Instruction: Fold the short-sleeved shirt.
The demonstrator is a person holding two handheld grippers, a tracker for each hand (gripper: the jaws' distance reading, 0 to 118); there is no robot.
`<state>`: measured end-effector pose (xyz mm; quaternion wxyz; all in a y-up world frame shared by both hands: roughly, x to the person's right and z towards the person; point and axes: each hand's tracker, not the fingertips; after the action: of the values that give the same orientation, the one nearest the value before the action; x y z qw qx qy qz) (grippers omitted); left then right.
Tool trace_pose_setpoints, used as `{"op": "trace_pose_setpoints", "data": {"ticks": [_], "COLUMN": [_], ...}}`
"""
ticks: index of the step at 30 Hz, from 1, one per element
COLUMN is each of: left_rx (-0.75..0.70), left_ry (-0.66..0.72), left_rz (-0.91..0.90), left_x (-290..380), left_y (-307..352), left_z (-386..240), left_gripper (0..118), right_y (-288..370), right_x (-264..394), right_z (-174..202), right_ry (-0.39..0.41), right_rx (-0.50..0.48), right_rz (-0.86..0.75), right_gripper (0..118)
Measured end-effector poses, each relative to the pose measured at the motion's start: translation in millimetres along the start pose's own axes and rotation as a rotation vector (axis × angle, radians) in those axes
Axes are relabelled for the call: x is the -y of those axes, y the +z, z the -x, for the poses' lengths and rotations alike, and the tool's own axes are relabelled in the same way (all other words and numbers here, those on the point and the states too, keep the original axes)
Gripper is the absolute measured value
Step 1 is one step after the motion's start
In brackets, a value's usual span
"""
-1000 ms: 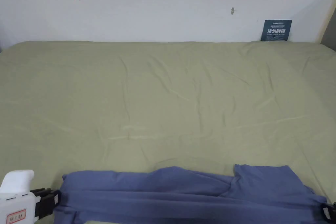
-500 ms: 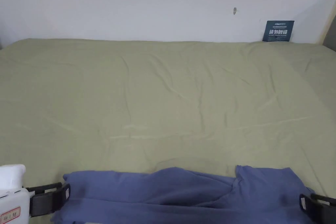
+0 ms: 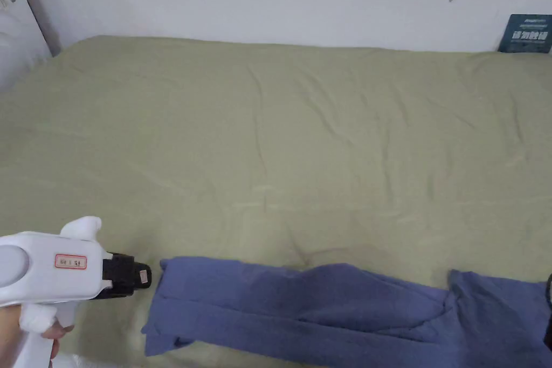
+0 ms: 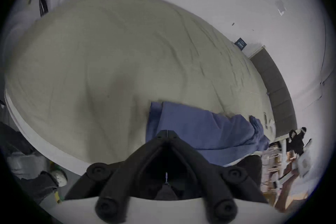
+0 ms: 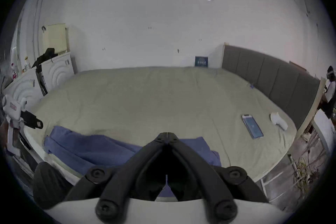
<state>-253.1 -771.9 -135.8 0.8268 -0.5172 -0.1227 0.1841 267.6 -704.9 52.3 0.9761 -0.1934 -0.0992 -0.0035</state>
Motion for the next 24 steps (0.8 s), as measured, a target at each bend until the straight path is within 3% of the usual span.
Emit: {"op": "trace_pose_setpoints", "data": {"ticks": [4,11,12,13,14,15,16,24], "left_rx": [0.138,0.186,0.219,0.249,0.282,0.316,0.334,0.481], "left_ry": [0.039,0.069,0.084,0.092,0.102,0.117,0.126,0.202], "left_rz": [0.113,0.154,0.16,0.167,0.178,0.19,0.205,0.243], "left_x": [-11.8,-19.3,-22.4,-22.4,-21.2,-22.0,-22.1,-23.0], "left_y": [-8.1,-23.0,-26.4,-28.1,-29.9,-33.4,-36.3,-66.0], "left_z": [19.0,36.9,36.6,39.1,42.0,42.6,43.0,44.6], "left_gripper": [0,0,5,18,43,91,114,115], "right_y": [6.9,2.8,3.2,3.2,2.4,1.3,1.3,-1.6], "right_x": [1.2,8.2,8.9,9.6,10.4,10.9,11.3,15.3], "right_z": [13.2,17.9,18.6,19.0,18.5,17.7,18.4,19.4], "right_ry": [0.043,0.086,0.084,0.08,0.075,0.068,0.067,0.066], "right_rx": [0.042,0.039,0.038,0.039,0.039,0.038,0.038,0.039], "right_rz": [-0.037,-0.008,0.0,0.005,0.009,0.017,0.021,0.055], "right_gripper": [0,0,0,0,0,0,0,0]}}
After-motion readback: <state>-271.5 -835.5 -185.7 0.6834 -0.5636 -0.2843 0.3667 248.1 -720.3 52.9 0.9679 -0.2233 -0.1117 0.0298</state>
